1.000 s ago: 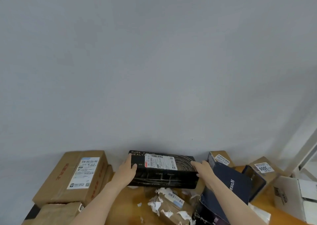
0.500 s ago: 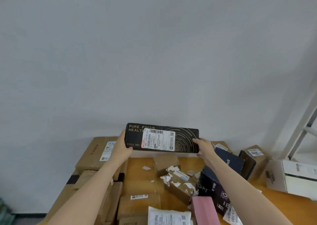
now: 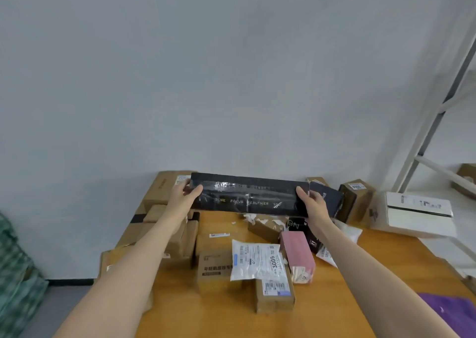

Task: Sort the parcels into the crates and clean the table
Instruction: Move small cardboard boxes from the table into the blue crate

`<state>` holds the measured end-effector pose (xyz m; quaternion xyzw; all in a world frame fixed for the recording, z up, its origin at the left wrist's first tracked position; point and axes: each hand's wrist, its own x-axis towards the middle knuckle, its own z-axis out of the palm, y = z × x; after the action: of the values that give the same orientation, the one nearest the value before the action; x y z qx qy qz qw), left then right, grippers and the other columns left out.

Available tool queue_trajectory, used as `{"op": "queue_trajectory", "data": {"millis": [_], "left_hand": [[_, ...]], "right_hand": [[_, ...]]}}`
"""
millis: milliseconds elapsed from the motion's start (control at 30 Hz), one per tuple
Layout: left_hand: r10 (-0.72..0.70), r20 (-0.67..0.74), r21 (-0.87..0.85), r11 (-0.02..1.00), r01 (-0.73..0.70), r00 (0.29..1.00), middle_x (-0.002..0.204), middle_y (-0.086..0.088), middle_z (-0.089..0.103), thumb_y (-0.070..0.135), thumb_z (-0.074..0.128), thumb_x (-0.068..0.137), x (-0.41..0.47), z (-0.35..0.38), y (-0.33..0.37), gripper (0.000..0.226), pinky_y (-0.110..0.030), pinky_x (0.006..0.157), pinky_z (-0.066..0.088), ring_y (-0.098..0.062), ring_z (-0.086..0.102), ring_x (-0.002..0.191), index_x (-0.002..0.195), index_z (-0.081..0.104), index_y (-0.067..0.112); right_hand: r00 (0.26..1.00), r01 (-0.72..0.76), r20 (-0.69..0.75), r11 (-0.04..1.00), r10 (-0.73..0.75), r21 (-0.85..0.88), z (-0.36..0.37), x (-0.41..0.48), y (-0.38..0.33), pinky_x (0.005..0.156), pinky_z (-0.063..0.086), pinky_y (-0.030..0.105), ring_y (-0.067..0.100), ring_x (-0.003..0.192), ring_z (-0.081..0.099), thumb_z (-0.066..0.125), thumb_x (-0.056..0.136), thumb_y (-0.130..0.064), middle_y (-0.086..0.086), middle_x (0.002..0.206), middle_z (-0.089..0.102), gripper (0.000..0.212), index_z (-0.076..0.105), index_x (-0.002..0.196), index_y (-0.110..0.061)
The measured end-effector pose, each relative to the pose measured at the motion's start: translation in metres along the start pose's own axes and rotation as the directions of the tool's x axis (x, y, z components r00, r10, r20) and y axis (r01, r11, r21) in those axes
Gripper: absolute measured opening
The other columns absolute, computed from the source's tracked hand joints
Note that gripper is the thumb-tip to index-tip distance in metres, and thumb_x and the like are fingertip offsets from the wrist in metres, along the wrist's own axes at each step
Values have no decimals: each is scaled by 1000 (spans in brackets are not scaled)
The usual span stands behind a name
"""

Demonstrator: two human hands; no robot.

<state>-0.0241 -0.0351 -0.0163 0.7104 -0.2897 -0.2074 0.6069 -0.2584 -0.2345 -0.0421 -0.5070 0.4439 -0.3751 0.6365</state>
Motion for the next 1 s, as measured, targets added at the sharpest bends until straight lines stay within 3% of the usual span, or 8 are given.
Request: {"op": "queue_trajectory", "data": {"millis": [133, 267, 333, 433, 567, 733, 833, 1000], "left_hand": [[4, -6, 74, 997, -4, 1000, 133, -2, 50, 10, 59, 91, -30, -4, 5, 45, -31, 93, 39, -19, 46, 124, 134, 44, 13], [-21, -30, 26, 999, 21, 999, 122, 0, 47, 1, 55, 90, -51, 2, 8, 39, -29, 90, 35, -13, 43, 115, 125, 40, 11], [-36, -35, -22, 999, 35, 999, 118, 1, 45, 7, 53, 92, -64, 5, 9, 29, -30, 93, 34, -13, 44, 109, 118, 41, 11], [-58, -66, -80, 995, 53, 996, 124, -2, 48, 14, 53, 94, -77, 4, 1, 39, -30, 97, 33, -14, 46, 109, 129, 39, 7], [-89, -43, -125, 989, 83, 995, 130, 2, 48, 16, 53, 94, -94, 2, -2, 46, -39, 106, 36, -14, 46, 120, 138, 38, 14], [-156, 15, -130, 979, 157, 988, 111, 1, 63, 22, 51, 96, -127, 32, -6, 21, -42, 99, 45, -18, 58, 107, 116, 54, 25], [-218, -27, -151, 966, 211, 976, 120, -4, 60, 25, 51, 96, -152, 52, -22, 24, -42, 100, 45, -20, 57, 112, 120, 52, 20], [-242, -25, -111, 965, 238, 970, 112, 3, 53, 30, 49, 97, -185, 61, -25, 27, -26, 81, 40, -10, 51, 98, 121, 47, 18]], "right_hand": [[997, 18, 79, 1000, -18, 3, -14, -27, 4, 102, 46, 45, 26, 110, 58, 60, 92, -21, 7, 121, 59, 49, 44, 137, -8], [996, -2, 86, 998, -4, 68, -21, -41, 1, 100, 43, 40, 18, 101, 56, 53, 96, -30, 5, 109, 58, 30, 45, 119, -14], [998, -20, 67, 995, 14, 94, -27, -47, 2, 96, 46, 38, 20, 106, 55, 52, 96, -31, 8, 110, 58, 30, 42, 117, -13], [996, -23, 82, 997, 17, 79, -37, -55, 5, 91, 49, 38, 19, 99, 57, 54, 96, -25, 9, 105, 58, 29, 42, 117, -9], [987, -39, 161, 995, 25, 88, -54, -65, 10, 80, 55, 39, 21, 98, 58, 54, 93, -3, 10, 114, 55, 33, 44, 122, -14], [963, -87, 261, 995, 72, 47, -107, -73, 20, 67, 52, 36, 28, 102, 58, 40, 88, 15, 16, 117, 59, 52, 49, 129, -15], [965, -114, 241, 993, 107, 17, -136, -76, 33, 78, 52, 41, 27, 112, 53, 38, 91, 8, 14, 121, 58, 47, 51, 130, -15], [962, -174, 207, 984, 180, -48, -150, -97, 36, 105, 33, 51, 25, 121, 45, 43, 95, -17, 8, 124, 56, 31, 54, 124, -13]]}}
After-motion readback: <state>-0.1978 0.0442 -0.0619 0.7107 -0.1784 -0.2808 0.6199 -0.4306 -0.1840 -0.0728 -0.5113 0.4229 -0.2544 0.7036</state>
